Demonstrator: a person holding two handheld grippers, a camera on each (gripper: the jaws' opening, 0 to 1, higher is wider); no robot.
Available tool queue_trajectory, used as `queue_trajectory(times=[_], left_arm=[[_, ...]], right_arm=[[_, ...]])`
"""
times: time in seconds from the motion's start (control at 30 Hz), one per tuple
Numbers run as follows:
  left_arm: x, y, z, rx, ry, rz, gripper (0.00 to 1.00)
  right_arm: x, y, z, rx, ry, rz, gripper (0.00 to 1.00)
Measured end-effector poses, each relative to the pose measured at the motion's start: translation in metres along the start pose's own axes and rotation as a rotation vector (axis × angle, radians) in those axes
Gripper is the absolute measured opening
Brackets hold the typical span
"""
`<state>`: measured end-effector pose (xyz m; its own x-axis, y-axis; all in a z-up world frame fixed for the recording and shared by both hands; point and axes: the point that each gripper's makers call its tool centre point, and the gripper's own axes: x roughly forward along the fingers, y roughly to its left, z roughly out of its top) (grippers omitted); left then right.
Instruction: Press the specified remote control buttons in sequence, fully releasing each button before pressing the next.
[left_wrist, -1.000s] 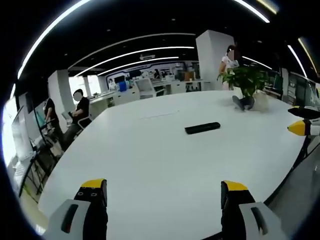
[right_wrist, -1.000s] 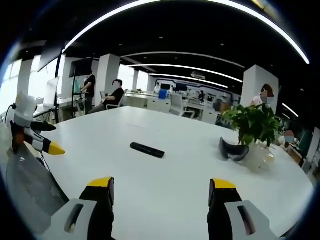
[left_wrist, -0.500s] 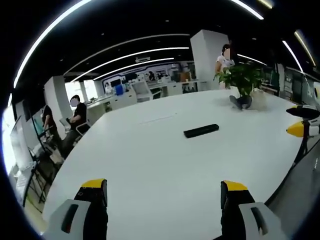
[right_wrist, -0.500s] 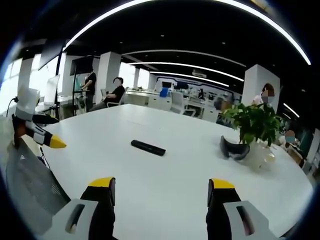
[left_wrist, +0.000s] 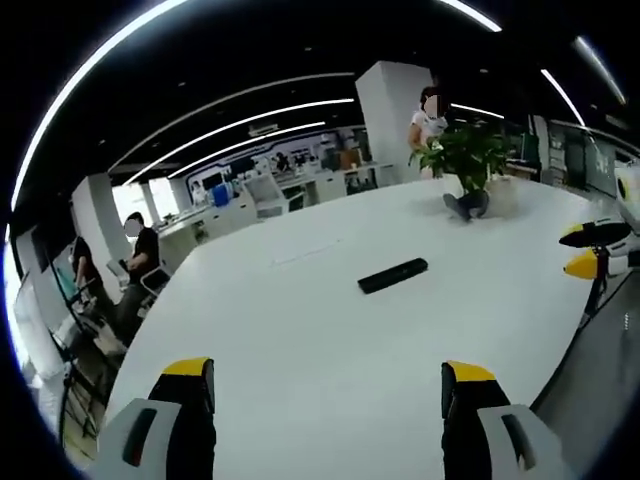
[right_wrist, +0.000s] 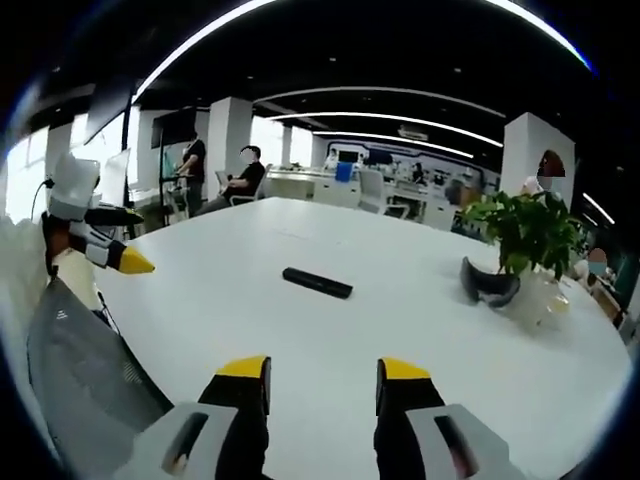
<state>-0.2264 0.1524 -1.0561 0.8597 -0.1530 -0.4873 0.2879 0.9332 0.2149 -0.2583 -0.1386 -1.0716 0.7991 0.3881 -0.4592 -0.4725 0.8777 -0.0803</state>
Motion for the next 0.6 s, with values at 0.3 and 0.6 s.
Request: queue_trajectory(times=[0.3,0.6], left_arm=[[0.023,0.0,0.02,0.083,0.017,-0.072,0.97],[0.066,-0.013,0.044,0.21,0.044,-0.184,0.94]], right_arm=[[0.0,0.007,-0.012,0.008,0.071,0.035,0.0],[0.002,0.01,-0.018,0.0,0.107,0.047,0.0]])
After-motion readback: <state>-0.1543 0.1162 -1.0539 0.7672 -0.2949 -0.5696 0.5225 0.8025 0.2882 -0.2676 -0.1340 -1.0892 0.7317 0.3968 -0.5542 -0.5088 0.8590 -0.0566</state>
